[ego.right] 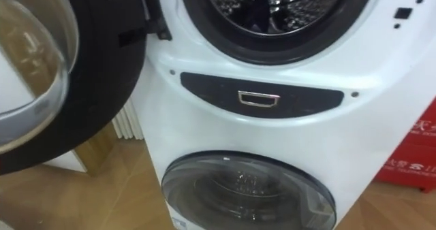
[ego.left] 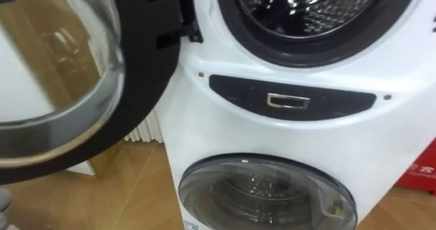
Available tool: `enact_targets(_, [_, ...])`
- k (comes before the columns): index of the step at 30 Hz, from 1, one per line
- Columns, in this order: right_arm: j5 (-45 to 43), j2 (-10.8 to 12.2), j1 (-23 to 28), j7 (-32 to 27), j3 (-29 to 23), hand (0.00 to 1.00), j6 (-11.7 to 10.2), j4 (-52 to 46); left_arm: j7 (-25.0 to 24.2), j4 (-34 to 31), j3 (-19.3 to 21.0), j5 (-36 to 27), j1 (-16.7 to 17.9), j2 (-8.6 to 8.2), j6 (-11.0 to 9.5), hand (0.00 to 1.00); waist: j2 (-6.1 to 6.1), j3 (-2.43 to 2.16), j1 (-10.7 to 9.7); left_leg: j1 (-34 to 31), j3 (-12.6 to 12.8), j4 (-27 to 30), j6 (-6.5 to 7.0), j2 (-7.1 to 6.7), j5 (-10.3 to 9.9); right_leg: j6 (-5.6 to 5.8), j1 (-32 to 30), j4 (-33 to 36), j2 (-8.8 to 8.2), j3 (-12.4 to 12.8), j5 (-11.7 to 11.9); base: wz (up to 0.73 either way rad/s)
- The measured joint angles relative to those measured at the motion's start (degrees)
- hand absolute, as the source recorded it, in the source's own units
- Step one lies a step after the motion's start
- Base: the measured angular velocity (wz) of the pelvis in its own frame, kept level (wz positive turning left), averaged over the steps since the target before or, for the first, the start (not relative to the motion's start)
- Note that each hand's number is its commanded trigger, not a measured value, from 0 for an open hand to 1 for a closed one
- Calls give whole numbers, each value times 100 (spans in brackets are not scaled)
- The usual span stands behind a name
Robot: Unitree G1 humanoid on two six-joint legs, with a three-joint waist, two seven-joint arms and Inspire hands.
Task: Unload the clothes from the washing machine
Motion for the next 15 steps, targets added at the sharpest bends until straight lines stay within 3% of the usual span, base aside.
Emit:
enact_targets(4, [-26, -8, -142, 128, 4, 0, -11, 210, -140, -428, -122, 262, 122, -168, 104, 0, -1, 1, -80, -142, -164, 114, 18, -16, -7, -16, -3, 7, -8, -80, 17, 28])
enact_targets(9, [23, -26, -478, 170, 259, 0, -80, 470, -318, -1323, -125, 347, 784, -629, 104, 0, -11, 5, -150, -185, -207, 124, 93, -119, 50, 11, -3, -4, -98, -9, 11, 8])
enact_targets(11, [23, -32, -505, 167, 434, 0, -164, 555, -473, -1539, -166, 386, 898, -710, 104, 0, -21, 8, -151, -236, -247, 195, 103, -155, 51, 37, -5, 1, -128, 1, -4, 11])
enact_targets(15, [21, -48, -486, 165, 590, 0, -164, 575, -834, -1737, -276, 527, 937, -711, 104, 0, -22, 17, -154, -458, -289, 330, 160, -218, 73, 108, -117, -2, -186, 8, -38, 8])
